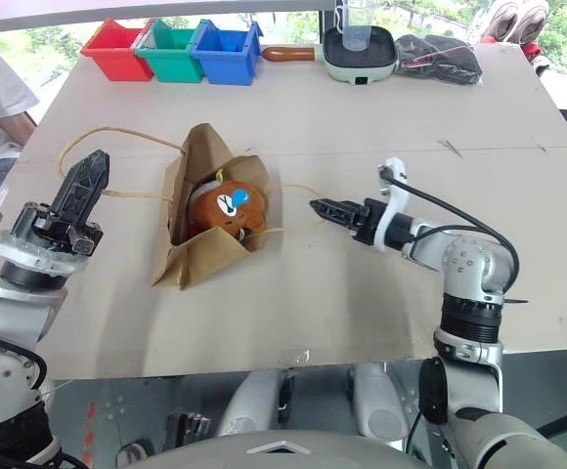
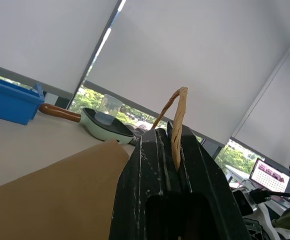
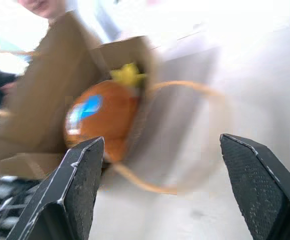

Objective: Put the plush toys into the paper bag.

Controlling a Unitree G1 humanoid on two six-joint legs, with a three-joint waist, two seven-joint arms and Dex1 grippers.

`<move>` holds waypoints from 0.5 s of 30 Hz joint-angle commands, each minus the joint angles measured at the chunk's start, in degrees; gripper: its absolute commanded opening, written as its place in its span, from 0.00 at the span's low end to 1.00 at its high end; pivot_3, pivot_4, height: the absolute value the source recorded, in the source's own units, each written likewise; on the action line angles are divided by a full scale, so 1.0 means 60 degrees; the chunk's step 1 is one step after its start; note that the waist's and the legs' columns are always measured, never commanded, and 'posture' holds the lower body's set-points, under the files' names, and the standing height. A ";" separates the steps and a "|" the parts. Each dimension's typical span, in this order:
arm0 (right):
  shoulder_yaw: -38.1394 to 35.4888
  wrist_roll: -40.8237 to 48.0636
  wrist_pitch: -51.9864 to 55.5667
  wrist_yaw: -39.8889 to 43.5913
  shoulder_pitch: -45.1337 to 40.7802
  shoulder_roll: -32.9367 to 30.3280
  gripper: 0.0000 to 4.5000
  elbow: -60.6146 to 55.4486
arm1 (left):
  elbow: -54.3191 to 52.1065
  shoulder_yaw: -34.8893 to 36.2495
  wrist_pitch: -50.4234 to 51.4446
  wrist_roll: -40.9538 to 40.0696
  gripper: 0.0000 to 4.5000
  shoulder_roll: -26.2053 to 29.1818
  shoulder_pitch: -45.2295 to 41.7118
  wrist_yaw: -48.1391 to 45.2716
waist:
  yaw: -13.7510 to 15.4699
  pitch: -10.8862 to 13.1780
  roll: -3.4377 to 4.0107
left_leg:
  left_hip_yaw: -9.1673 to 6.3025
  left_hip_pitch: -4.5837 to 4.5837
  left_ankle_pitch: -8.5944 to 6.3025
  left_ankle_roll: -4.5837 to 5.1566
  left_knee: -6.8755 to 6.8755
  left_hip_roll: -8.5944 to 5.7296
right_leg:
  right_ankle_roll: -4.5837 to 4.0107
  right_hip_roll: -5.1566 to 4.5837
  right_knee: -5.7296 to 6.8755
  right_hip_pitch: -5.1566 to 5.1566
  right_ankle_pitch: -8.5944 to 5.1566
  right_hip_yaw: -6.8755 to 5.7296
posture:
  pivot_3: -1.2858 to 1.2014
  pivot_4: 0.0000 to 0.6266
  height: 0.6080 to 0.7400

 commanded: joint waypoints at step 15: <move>0.0398 0.1742 -0.1203 0.0737 -0.0559 0.1737 0.32 0.0783 | -0.0016 -0.0380 -0.0041 0.0078 0.00 0.0060 -0.0513 -0.0118 | -0.0008 0.0001 0.0002 | -0.0002 -0.0001 0.0000 0.0000 -0.0003 0.0004 | 0.0001 0.0006 -0.0001 -0.0002 0.0001 0.0003 | 0.52 0.24 1.00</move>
